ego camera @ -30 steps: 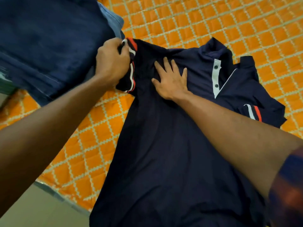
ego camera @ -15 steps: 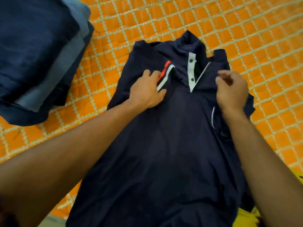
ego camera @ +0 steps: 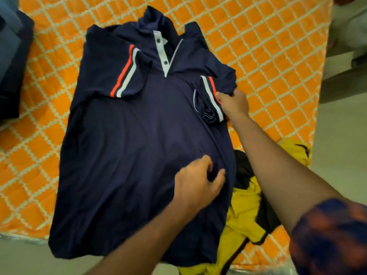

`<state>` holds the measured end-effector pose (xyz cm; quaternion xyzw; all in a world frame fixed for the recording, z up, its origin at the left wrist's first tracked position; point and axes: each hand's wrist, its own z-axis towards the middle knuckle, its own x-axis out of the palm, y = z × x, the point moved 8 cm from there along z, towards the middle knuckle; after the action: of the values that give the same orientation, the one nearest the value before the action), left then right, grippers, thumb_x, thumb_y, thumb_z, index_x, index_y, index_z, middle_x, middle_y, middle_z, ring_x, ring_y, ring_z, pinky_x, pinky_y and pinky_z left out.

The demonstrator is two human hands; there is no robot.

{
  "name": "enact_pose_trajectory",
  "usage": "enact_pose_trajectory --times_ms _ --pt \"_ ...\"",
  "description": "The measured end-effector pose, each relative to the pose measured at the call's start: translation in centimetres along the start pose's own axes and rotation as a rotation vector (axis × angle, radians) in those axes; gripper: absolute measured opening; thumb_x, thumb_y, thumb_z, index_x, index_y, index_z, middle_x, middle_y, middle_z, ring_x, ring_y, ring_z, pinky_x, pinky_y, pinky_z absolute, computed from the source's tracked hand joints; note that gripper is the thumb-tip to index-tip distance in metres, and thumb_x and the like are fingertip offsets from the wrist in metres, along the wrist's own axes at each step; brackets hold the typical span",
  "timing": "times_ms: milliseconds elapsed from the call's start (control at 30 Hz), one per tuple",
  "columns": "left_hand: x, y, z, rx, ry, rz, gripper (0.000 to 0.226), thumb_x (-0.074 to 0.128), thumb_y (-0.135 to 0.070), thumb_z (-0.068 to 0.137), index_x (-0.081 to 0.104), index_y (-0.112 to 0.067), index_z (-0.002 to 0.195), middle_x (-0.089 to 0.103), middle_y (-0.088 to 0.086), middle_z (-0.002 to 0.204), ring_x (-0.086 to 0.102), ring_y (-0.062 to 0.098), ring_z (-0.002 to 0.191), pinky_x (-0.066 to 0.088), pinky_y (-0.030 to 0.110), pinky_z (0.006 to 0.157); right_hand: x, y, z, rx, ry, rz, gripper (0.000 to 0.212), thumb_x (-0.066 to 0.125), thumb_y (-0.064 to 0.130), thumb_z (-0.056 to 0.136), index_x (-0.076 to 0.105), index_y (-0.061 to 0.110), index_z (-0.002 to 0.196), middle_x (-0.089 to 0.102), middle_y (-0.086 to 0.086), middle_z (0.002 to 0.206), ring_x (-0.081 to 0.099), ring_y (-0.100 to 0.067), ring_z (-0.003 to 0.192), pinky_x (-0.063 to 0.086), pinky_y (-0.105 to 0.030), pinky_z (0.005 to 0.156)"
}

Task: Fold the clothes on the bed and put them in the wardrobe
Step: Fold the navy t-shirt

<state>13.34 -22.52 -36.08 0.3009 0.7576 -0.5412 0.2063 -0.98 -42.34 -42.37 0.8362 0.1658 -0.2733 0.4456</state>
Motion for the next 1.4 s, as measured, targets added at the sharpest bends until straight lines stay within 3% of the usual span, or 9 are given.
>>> enact_pose_trajectory --times_ms 167,367,500,700,800,933,1067,1267,1400 --pt "7.0 1.4 -5.5 -0.263 0.203 0.281 0.065 0.057 -0.073 0.076 0.043 -0.024 0.117 0.053 -0.002 0.113 0.055 0.025 0.106 0.049 0.042 0.080 -0.5 0.4 -0.9 -0.117 0.022 -0.090 0.027 0.059 0.035 0.099 0.062 0.022 0.123 0.067 0.005 0.110 0.062 -0.018 0.096 0.045 -0.032 0.079" --pt "8.4 0.7 -5.9 -0.284 0.172 0.370 0.052 0.060 -0.028 0.082 0.038 -0.019 0.127 0.044 0.003 0.121 0.049 0.029 0.107 0.047 0.044 0.074 -1.6 0.7 -1.3 -0.213 -0.068 -0.240 0.033 0.046 0.038 0.107 0.053 0.016 0.131 0.065 0.002 0.115 0.059 -0.019 0.093 0.039 -0.033 0.073" --pt "7.1 2.3 -5.8 -0.247 0.210 0.025 0.026 0.053 -0.001 0.083 0.047 -0.019 0.100 0.052 -0.003 0.100 0.055 0.022 0.087 0.040 0.036 0.067 -1.8 -0.1 -1.3 -0.131 -0.150 -0.041 0.043 0.043 0.041 0.106 0.051 0.013 0.138 0.064 -0.003 0.129 0.063 -0.024 0.106 0.050 -0.038 0.083" --pt "2.2 7.3 -7.2 -0.494 0.211 -0.571 0.037 0.036 0.016 0.078 0.064 -0.009 0.076 0.061 0.001 0.068 0.057 0.021 0.065 0.046 0.029 0.053 -1.1 3.7 -2.0 0.007 -0.246 0.343 0.043 0.044 0.030 0.107 0.048 0.011 0.145 0.059 -0.006 0.140 0.060 -0.024 0.121 0.048 -0.032 0.091" --pt "-1.3 9.4 -7.4 -0.547 0.244 -0.681 0.036 0.041 0.006 0.093 0.073 -0.008 0.096 0.073 0.007 0.083 0.068 0.022 0.079 0.057 0.041 0.073 1.2 8.7 -3.3 -0.070 -0.263 0.420 0.038 0.046 0.027 0.106 0.055 0.014 0.140 0.063 -0.005 0.134 0.062 -0.026 0.117 0.051 -0.040 0.099" --pt "-6.0 13.7 -8.9 -0.620 0.297 -0.734 0.042 0.049 -0.057 0.094 0.071 -0.034 0.121 0.071 -0.012 0.121 0.066 0.009 0.114 0.051 0.037 0.103 7.9 16.0 -4.8 -0.170 -0.139 0.370 0.041 0.045 0.028 0.107 0.054 0.012 0.143 0.061 -0.007 0.139 0.060 -0.027 0.123 0.050 -0.037 0.099" --pt "-11.3 17.6 -10.2 -0.584 0.328 -0.758 0.026 0.057 -0.054 0.094 0.070 -0.035 0.106 0.074 -0.022 0.101 0.070 -0.002 0.093 0.054 0.012 0.074 16.8 21.3 -6.4 -0.286 0.011 0.201 0.041 0.046 0.028 0.105 0.055 0.018 0.143 0.065 -0.004 0.135 0.061 -0.026 0.122 0.048 -0.032 0.097" --pt "-14.2 27.6 -13.6 -0.683 0.472 -0.412 0.017 0.064 -0.038 0.097 0.068 -0.034 0.113 0.070 -0.009 0.115 0.067 0.015 0.103 0.053 0.043 0.098 30.1 22.2 -9.4 -0.399 0.358 -0.075 0.047 0.040 0.029 0.107 0.041 0.025 0.154 0.060 0.002 0.137 0.068 -0.023 0.104 0.056 -0.033 0.083" --pt "-14.7 29.7 -14.8 -0.746 0.399 -0.519 0.024 0.067 -0.045 0.093 0.072 -0.031 0.112 0.072 -0.010 0.111 0.070 0.015 0.099 0.055 0.040 0.093 31.4 22.2 -10.0 -0.442 0.381 -0.120 0.061 0.041 0.047 0.103 0.030 0.027 0.159 0.061 0.002 0.135 0.070 -0.022 0.094 0.061 -0.035 0.078"
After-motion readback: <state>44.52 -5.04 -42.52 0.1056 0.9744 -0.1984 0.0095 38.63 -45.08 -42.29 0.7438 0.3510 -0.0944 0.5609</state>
